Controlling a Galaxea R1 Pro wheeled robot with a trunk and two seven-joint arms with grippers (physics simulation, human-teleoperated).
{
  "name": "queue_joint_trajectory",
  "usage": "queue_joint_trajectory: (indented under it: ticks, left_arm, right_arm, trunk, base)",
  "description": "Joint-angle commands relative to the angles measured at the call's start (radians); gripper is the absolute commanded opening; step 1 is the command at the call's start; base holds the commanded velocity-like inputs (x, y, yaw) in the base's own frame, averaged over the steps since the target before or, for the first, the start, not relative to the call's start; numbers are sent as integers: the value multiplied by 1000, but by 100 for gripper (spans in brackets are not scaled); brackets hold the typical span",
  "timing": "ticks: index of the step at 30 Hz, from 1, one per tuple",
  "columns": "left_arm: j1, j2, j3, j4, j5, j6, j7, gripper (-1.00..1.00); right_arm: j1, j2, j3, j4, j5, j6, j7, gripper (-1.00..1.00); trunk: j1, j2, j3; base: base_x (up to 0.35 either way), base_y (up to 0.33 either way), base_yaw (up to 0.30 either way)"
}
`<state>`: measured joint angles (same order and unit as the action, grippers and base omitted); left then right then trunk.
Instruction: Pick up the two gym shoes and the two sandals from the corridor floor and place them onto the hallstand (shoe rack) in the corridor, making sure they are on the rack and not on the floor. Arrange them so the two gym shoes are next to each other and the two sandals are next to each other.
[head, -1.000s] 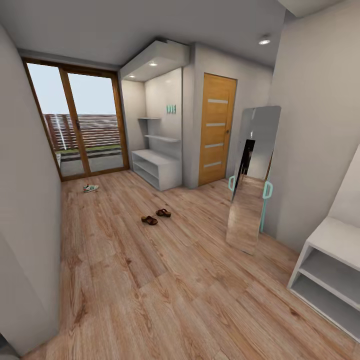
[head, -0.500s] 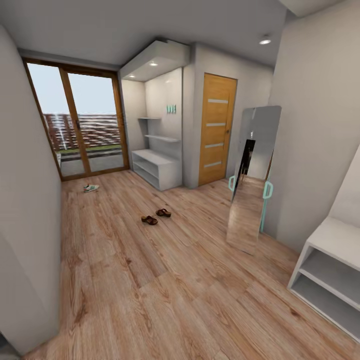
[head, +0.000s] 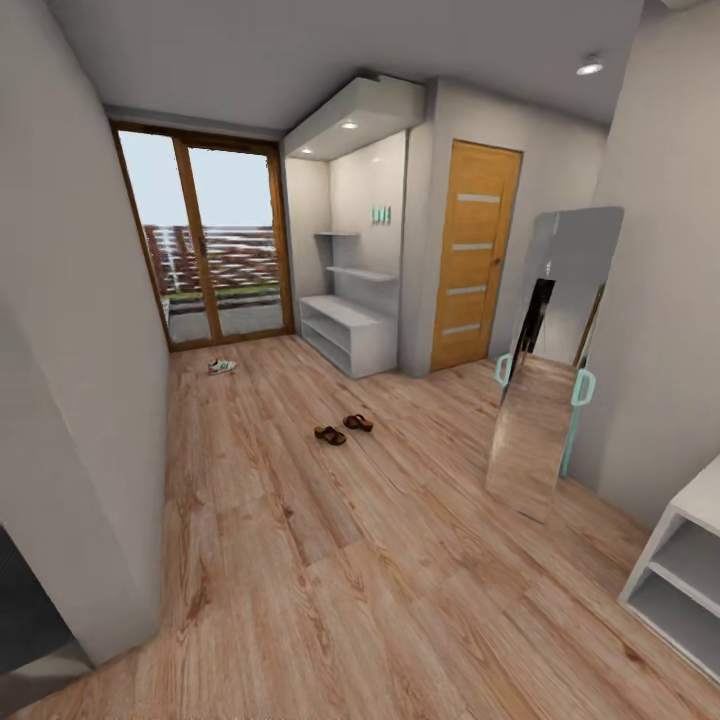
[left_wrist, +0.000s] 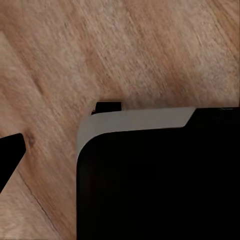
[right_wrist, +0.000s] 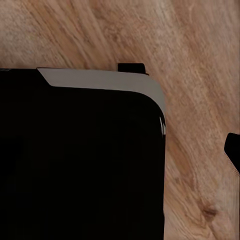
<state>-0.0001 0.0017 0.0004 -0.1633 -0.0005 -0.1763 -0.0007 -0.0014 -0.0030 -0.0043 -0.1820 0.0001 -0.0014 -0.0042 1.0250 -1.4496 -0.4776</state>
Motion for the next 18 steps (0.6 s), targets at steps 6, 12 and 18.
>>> queue_joint_trajectory:
  ticks: [6,12,18]
  left_arm:
    - [0,-10,-1,-22,-1,-7,-1,100]
    - [0,-12,0,-206,-1,-16,-2,100]
    - [-1,-13,1,-413,-1,-18,-2,100]
  right_arm:
    - [0,-1,-2,-1,0,0,0,100]
    - [0,0,-3,-3,-1,0,0,100]
    - [0,0,-3,-36,-1,0,0,100]
  trunk:
    - [0,0,-4]
    - [0,0,-7]
    - [0,0,-10]
  base:
    - [0,0,278]
    - [0,0,279]
    - [0,0,282]
